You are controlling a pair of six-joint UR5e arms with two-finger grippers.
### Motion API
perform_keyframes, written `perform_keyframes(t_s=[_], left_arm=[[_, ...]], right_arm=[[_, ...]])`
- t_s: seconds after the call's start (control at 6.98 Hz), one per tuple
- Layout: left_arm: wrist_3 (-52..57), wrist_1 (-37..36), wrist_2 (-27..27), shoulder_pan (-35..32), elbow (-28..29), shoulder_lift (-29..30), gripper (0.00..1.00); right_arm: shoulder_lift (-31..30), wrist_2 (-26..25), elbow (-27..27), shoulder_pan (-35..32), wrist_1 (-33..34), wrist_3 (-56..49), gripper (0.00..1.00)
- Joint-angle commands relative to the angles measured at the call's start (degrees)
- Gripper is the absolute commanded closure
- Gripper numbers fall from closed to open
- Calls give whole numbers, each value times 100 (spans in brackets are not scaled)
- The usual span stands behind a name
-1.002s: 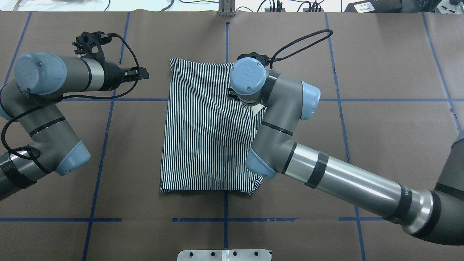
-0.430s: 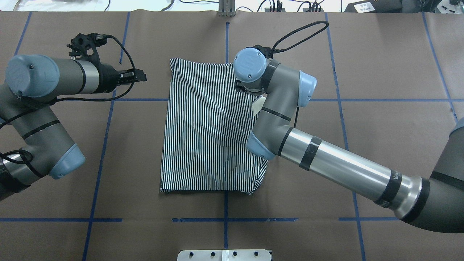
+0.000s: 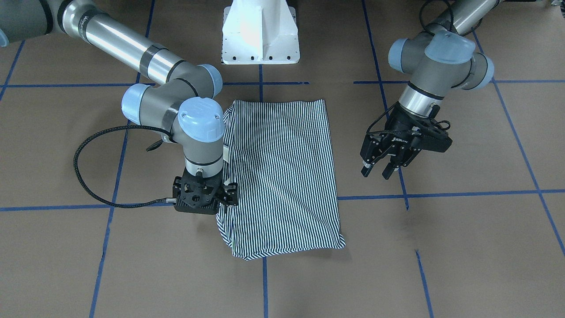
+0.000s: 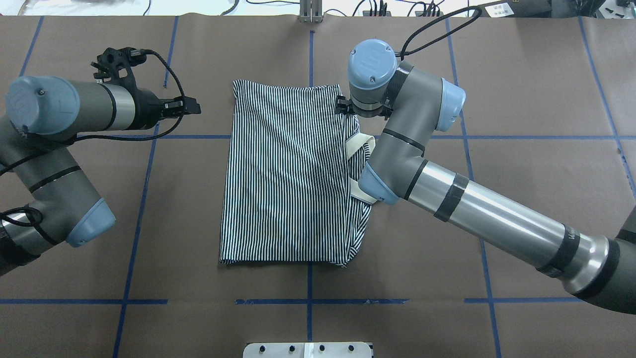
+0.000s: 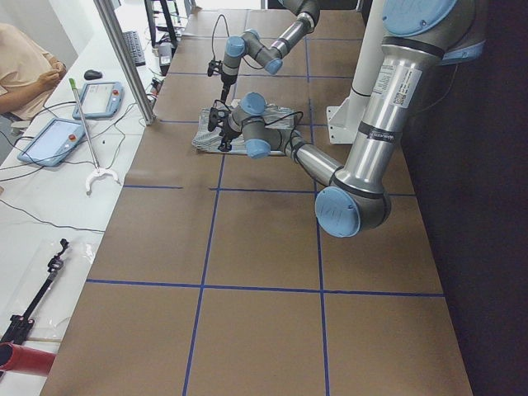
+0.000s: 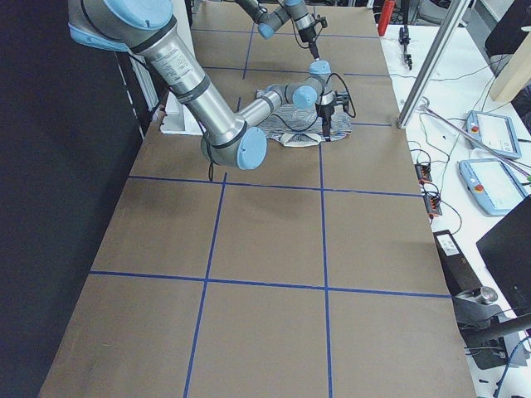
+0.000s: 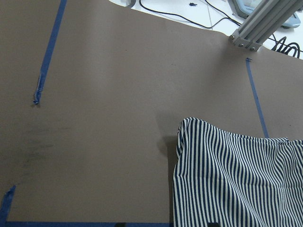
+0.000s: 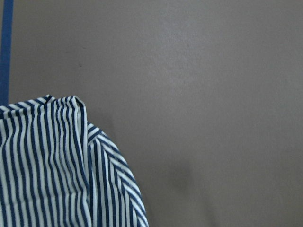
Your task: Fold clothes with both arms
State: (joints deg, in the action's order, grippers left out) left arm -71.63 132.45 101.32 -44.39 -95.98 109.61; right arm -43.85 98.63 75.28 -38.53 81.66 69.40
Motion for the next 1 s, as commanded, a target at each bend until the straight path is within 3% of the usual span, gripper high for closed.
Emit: perform_keyframes(t_s=[0.0, 0.14, 0.29, 0.86], left_arm=[[0, 0, 2, 1, 0, -1, 34], [17, 9, 2, 10, 26, -1, 34], [0, 0, 2, 1, 18, -1, 34], [0, 9, 2, 1, 53, -1, 34]], right_arm=[[-1032, -647, 1796, 762, 131, 1569, 10], [-1438, -1009, 2328, 1168, 131, 2282, 30], [-1469, -1369, 2394, 1511, 131, 3072, 39], [-1469, -1444, 2612, 2190, 401, 4537, 36]])
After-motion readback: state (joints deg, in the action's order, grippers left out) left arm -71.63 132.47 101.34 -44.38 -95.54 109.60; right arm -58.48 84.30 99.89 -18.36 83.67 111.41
